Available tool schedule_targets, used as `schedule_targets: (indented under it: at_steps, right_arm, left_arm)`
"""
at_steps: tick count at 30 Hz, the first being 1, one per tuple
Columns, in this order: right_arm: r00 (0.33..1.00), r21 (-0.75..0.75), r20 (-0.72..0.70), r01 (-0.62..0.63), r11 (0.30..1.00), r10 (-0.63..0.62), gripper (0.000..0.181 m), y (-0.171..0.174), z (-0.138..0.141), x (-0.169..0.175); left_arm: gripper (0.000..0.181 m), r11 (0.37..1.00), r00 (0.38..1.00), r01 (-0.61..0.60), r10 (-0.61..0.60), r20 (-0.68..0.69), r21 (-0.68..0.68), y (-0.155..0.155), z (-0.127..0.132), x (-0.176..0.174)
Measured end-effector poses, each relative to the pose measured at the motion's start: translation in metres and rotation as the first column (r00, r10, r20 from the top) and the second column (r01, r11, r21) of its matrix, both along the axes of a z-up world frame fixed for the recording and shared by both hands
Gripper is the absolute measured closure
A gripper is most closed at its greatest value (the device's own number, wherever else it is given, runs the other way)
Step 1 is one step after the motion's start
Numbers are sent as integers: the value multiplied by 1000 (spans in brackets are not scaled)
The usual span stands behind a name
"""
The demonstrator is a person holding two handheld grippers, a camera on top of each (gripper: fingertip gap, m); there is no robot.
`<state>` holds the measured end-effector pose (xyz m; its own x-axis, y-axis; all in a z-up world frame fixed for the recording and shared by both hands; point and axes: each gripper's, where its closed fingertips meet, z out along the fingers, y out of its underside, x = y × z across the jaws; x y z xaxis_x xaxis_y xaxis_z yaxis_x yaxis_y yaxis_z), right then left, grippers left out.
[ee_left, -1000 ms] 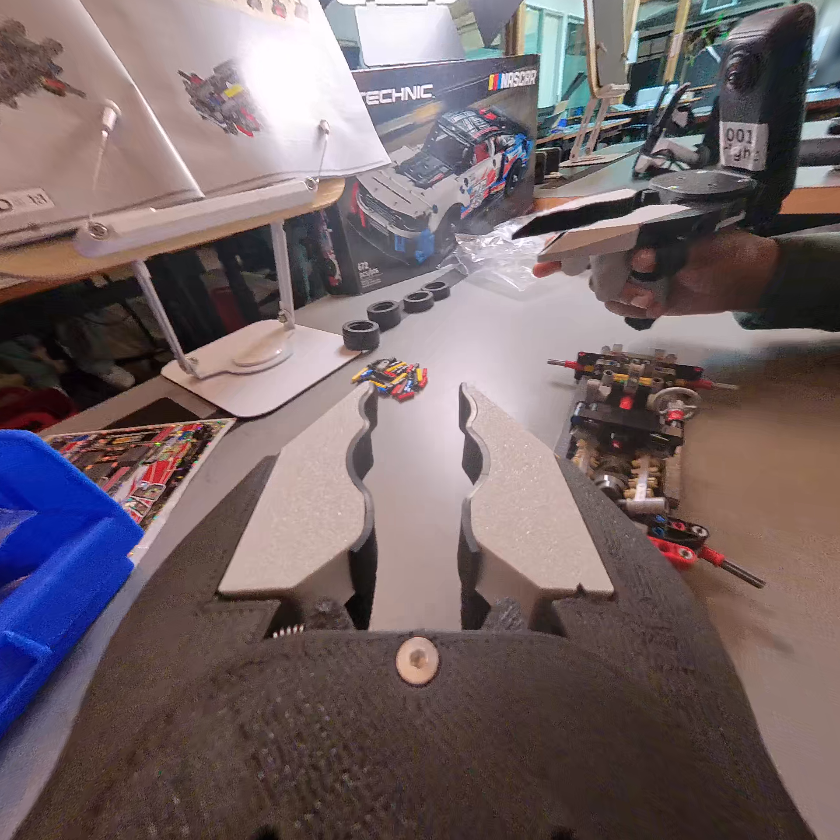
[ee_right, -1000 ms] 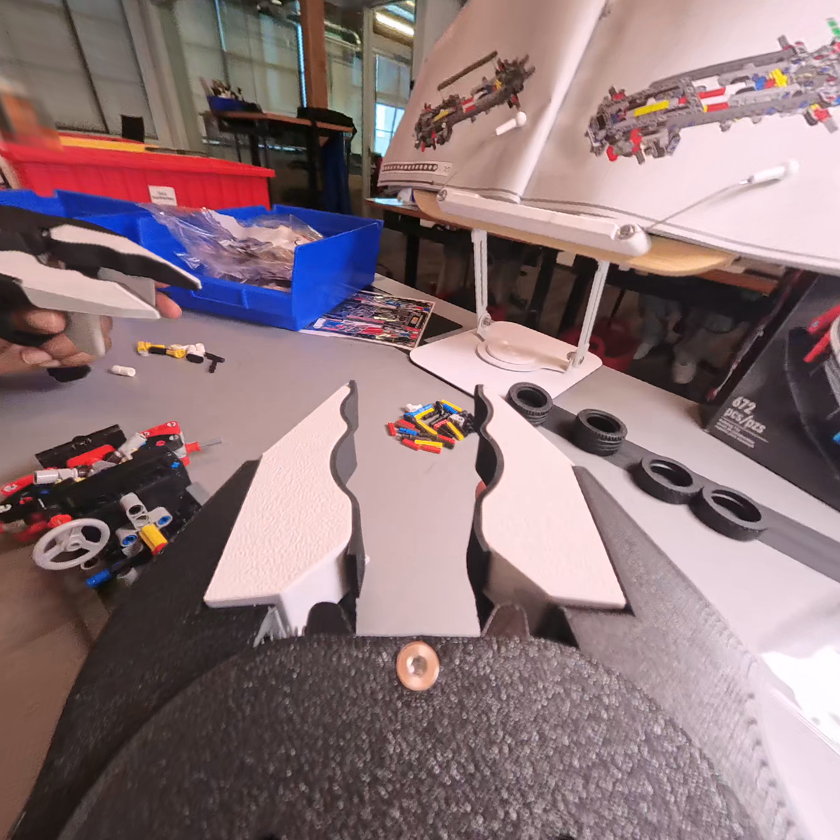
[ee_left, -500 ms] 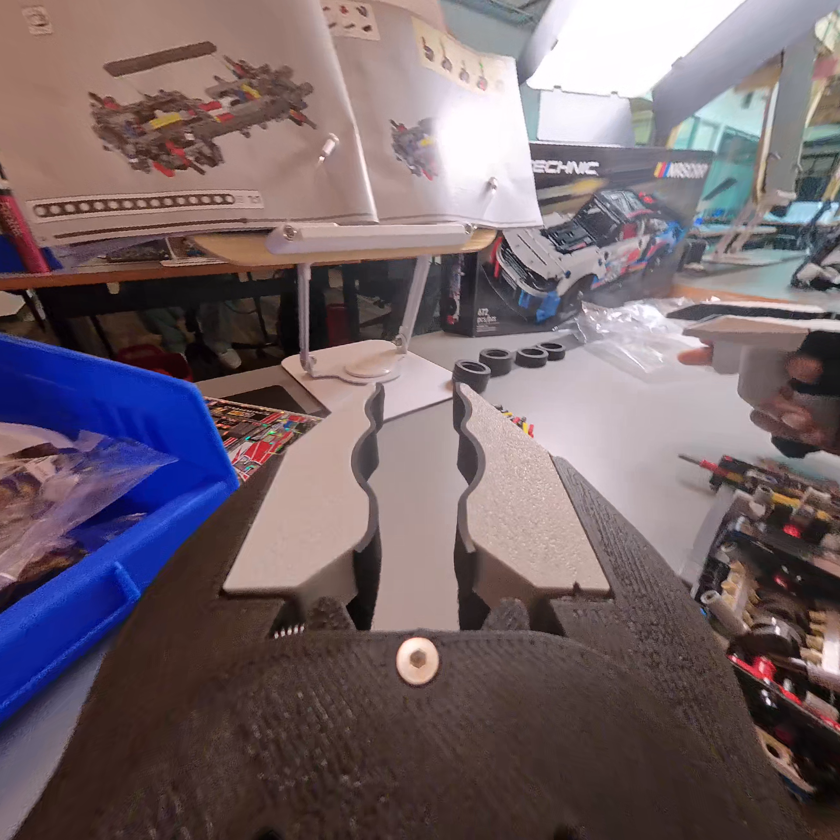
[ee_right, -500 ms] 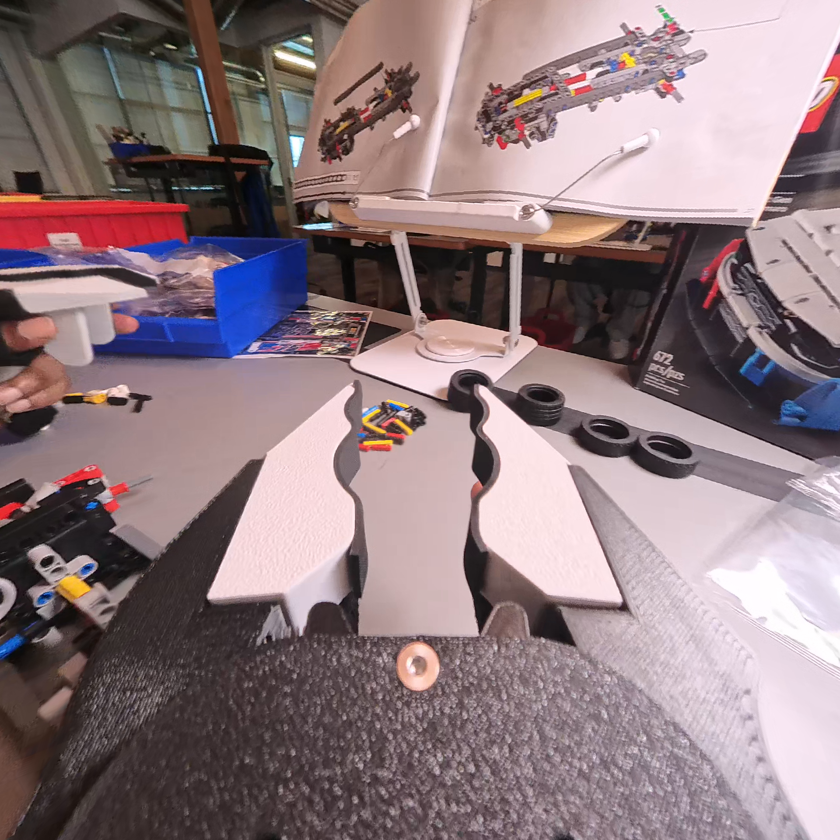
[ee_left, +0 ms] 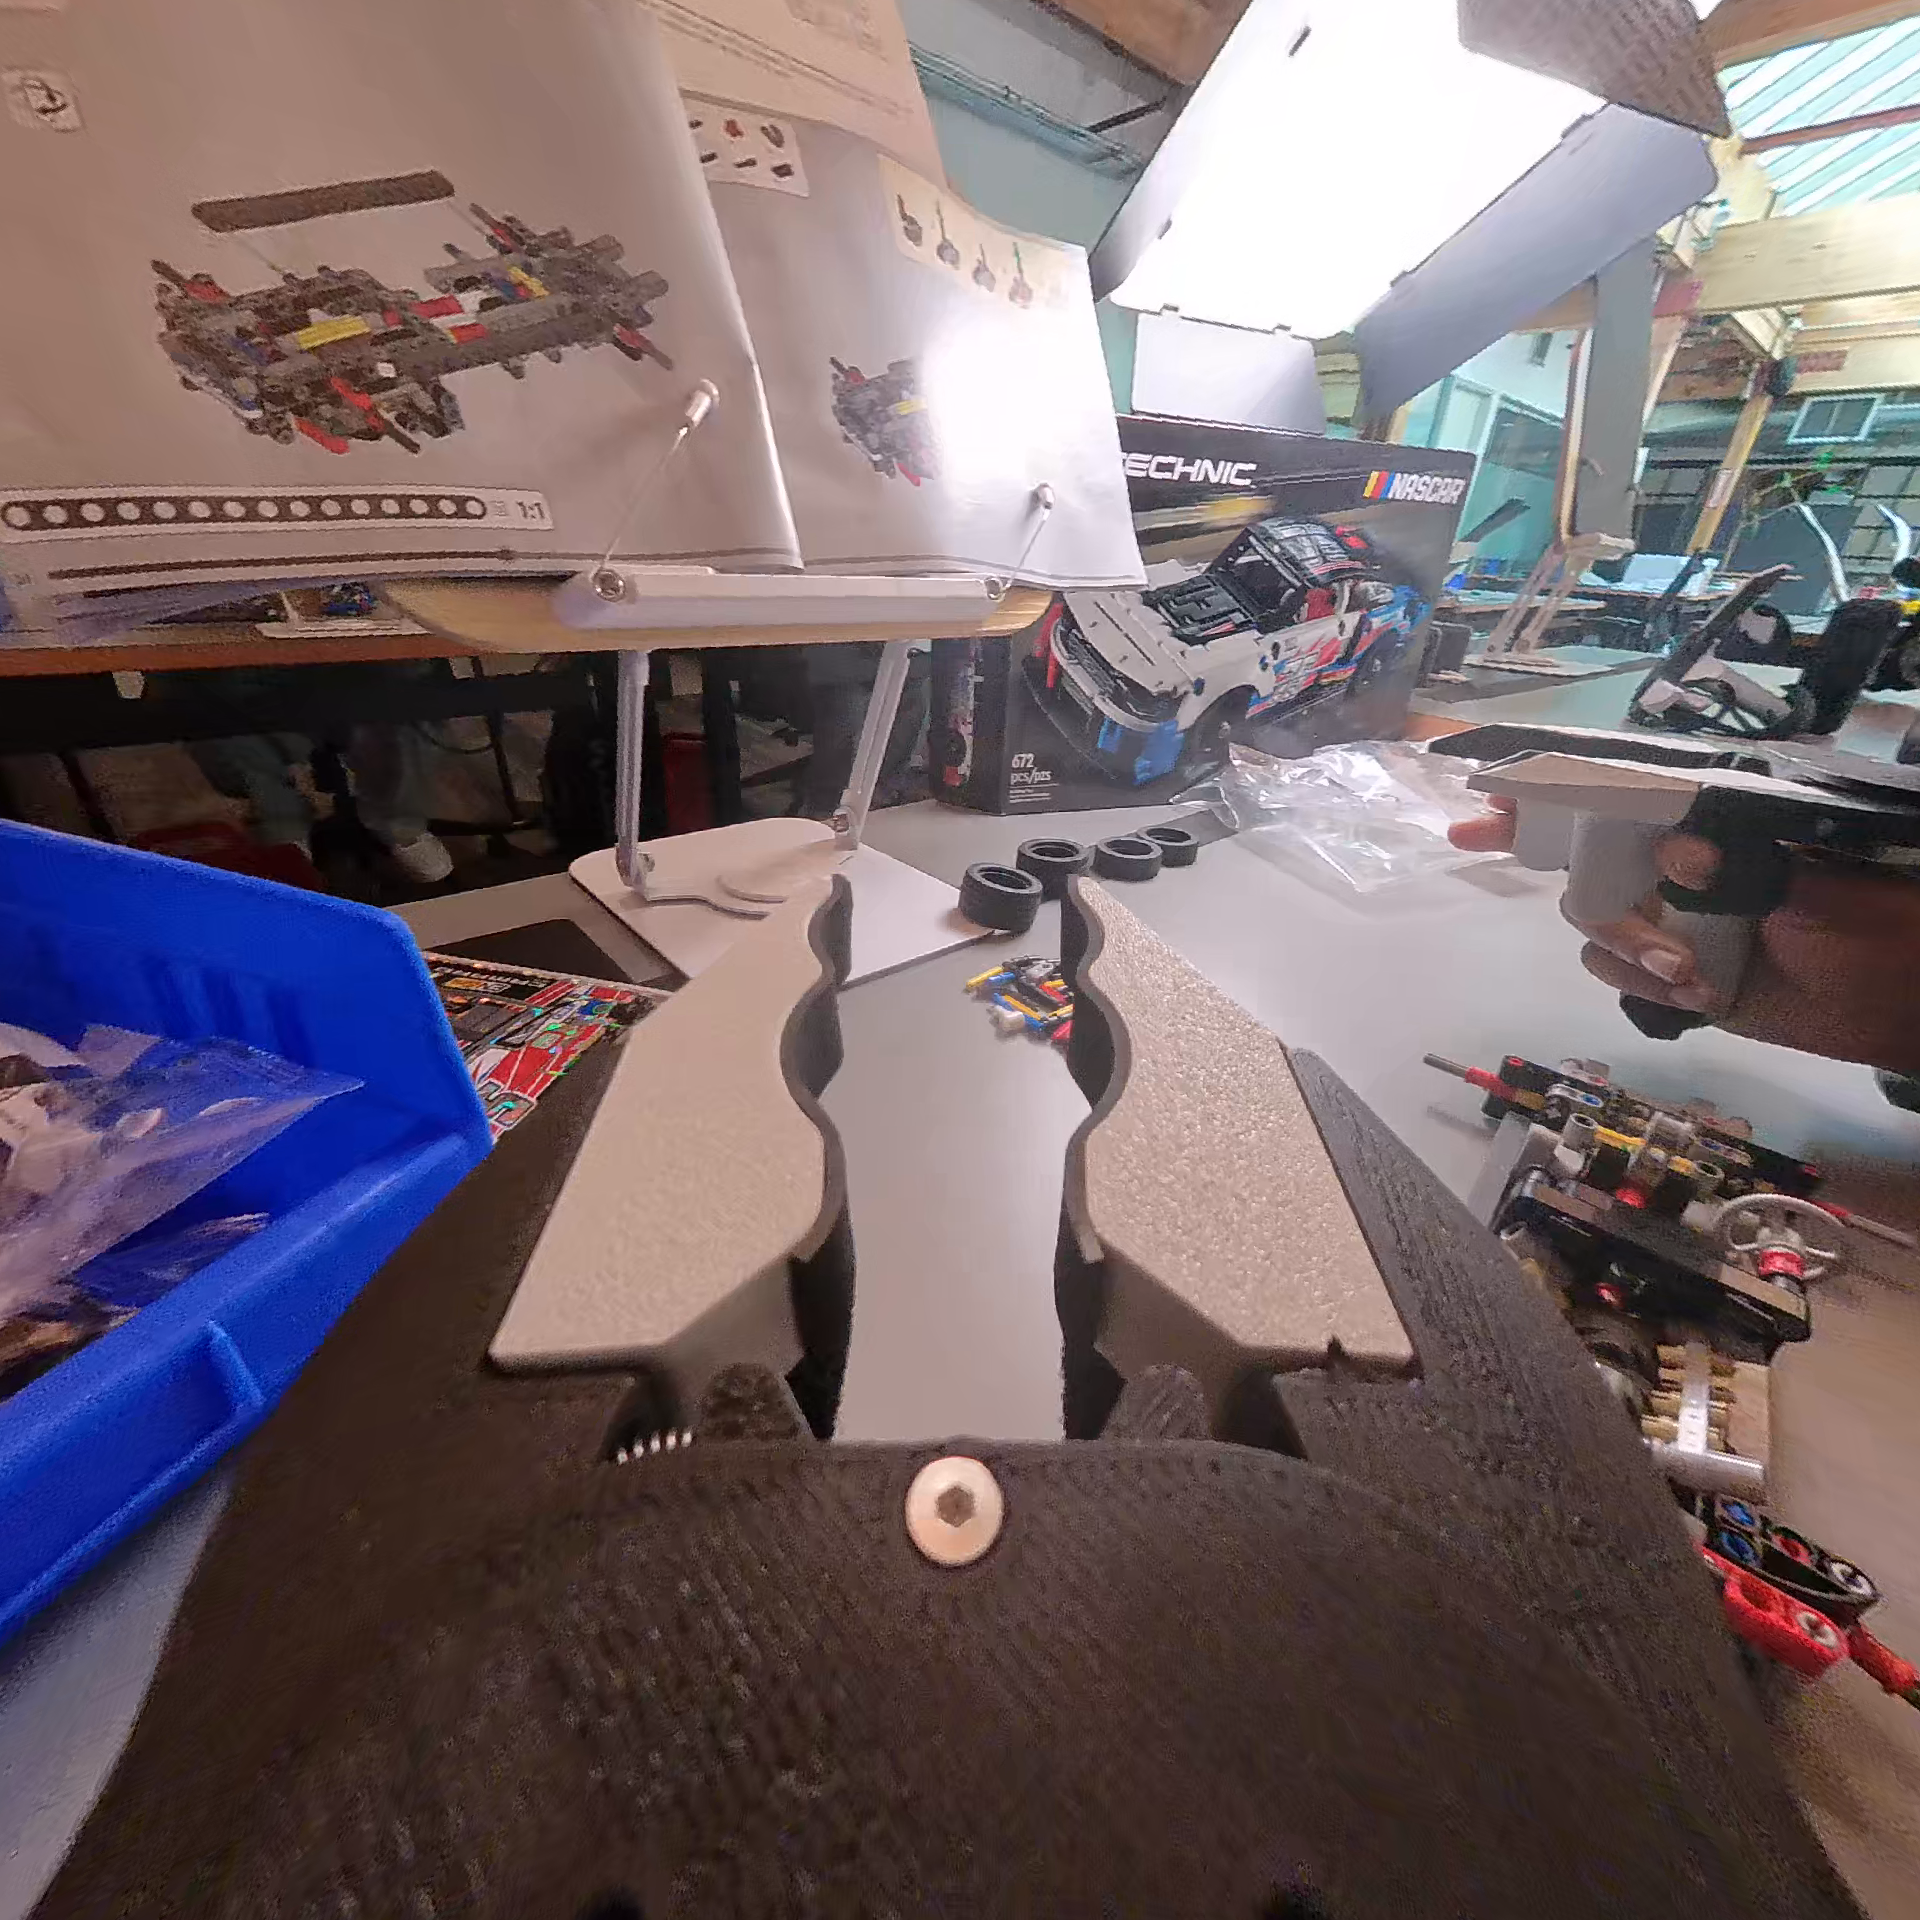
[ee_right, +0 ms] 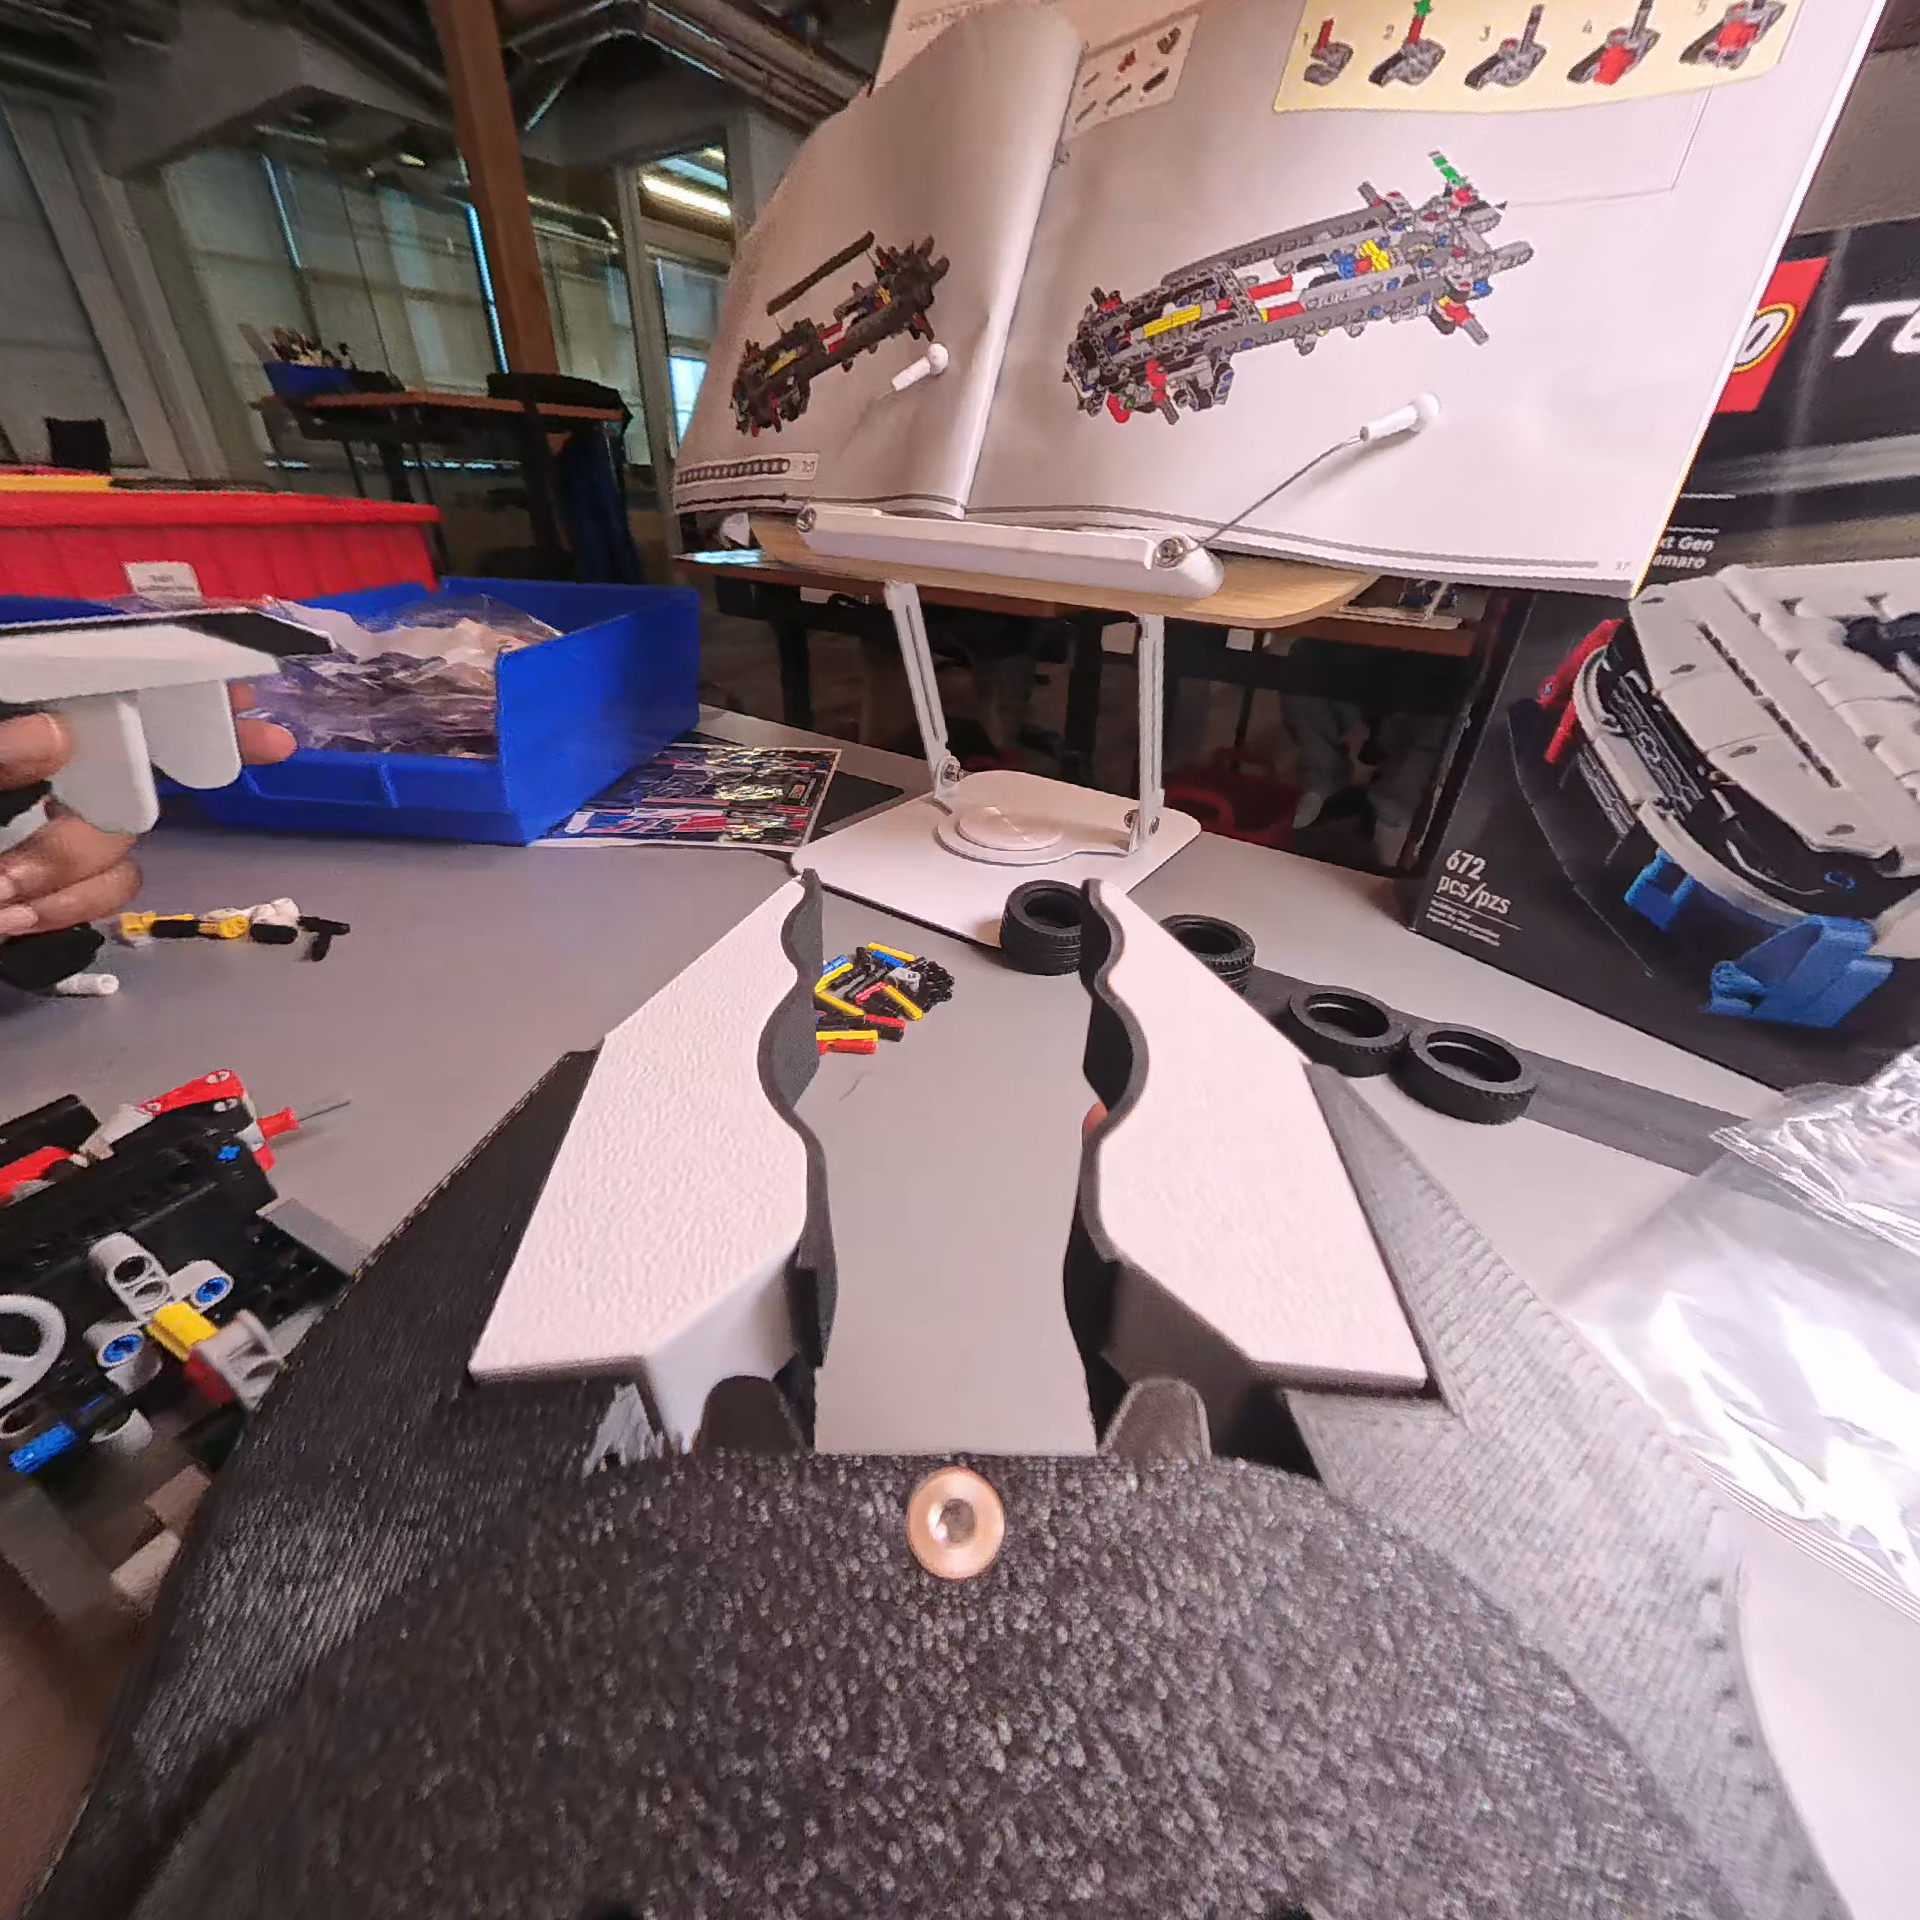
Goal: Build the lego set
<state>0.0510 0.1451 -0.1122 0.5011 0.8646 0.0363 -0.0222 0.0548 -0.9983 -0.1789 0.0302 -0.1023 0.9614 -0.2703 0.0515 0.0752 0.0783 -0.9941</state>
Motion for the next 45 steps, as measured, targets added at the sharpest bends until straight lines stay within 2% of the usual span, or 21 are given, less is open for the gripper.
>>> schedule_targets:
  at_steps: [3,9,16,20,26,32,36,40,45]
  right_arm:
    - [1000,10,11,-7,1000,7,135,-4,0,2]
    - [999,34,54,-6,999,4,140,-5,-3,7]
    - [999,-20,16,-41,999,42,140,-15,-5,7]
    - [998,18,49,-35,999,34,140,-17,-4,7]
    - [999,26,34,-6,1000,5,143,-15,4,12]
    - [996,57,79,30,998,-35,148,-9,0,15]
    - [984,93,166,-78,993,62,149,-25,0,8]
    - [915,88,343,-255,963,211,152,-46,-17,8]
    - [888,74,393,-291,954,241,152,-49,-21,19]
  left_arm:
    - [142,999,999,47,-47,-20,-5,-4,-1,12]
    - [143,996,985,83,-86,-147,-27,-10,-4,26]
    - [133,996,987,90,-93,-128,-27,-16,-7,20]
    - [130,996,993,80,-83,-89,-33,-16,-5,15]
    - [133,995,983,86,-92,-158,-46,-15,-6,25]
    - [136,995,986,85,-90,-137,-45,-11,-6,26]
    - [135,988,972,138,-147,-185,-63,-16,-6,34]
    - [136,969,951,225,-241,-195,-101,-29,-8,43]
    - [138,955,933,273,-292,-212,-116,-43,-16,54]
